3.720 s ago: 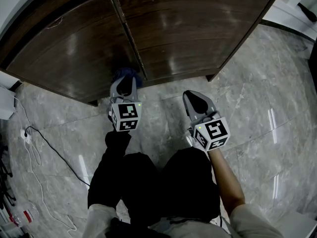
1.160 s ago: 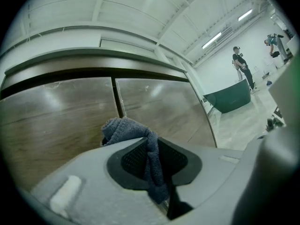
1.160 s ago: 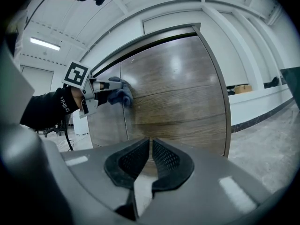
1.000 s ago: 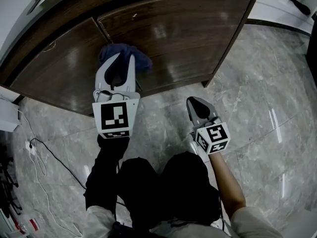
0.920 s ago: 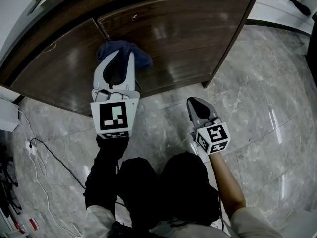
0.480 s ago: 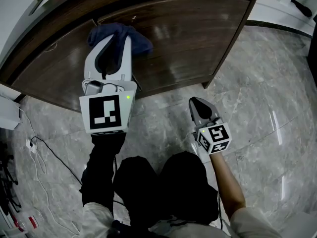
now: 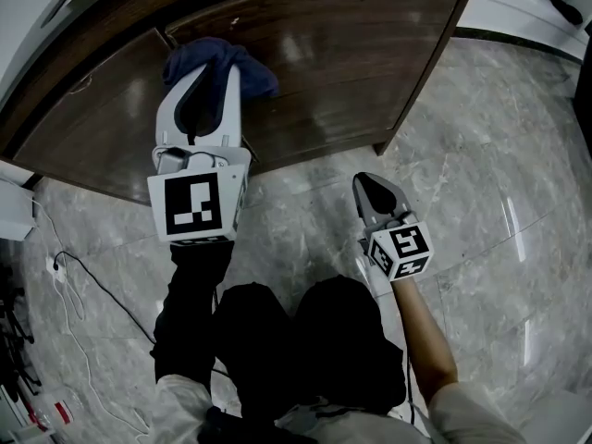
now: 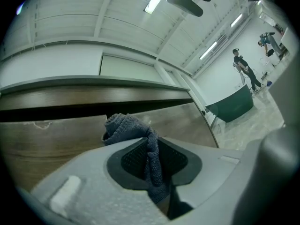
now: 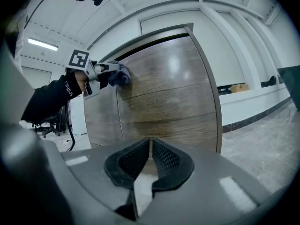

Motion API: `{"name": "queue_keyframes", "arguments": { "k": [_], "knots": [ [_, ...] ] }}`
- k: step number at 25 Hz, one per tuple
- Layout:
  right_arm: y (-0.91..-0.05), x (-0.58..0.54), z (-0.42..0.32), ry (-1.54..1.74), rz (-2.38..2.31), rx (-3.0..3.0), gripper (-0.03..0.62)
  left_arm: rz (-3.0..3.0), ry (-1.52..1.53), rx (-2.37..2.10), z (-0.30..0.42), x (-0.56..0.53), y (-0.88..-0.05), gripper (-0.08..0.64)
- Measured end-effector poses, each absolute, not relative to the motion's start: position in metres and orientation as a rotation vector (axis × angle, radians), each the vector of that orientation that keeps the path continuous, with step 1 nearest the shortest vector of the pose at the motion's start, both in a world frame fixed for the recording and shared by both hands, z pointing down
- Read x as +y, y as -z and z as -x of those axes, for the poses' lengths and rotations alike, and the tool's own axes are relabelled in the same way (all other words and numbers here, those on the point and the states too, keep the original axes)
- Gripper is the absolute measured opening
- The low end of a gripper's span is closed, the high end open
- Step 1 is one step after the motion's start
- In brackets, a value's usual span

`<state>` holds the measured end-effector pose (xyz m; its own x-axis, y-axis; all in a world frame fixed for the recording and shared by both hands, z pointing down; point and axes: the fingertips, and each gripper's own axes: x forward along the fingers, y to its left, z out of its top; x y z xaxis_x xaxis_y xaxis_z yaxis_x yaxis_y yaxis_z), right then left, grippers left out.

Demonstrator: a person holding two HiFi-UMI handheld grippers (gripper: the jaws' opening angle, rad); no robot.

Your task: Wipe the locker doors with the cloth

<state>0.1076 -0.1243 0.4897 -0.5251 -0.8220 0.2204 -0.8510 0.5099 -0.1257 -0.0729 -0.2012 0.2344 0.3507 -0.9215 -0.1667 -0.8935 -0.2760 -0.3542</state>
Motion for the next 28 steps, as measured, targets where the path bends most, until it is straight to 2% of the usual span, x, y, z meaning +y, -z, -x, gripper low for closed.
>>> {"name": "queue_keyframes", "arguments": {
  "k": [28],
  "knots": [
    [-0.517,-0.127,-0.122,-0.372,-1.46,-2.542,0.025,2.478,0.48,1.565,0.041,-0.21,-0.462,0.067]
  ]
}}
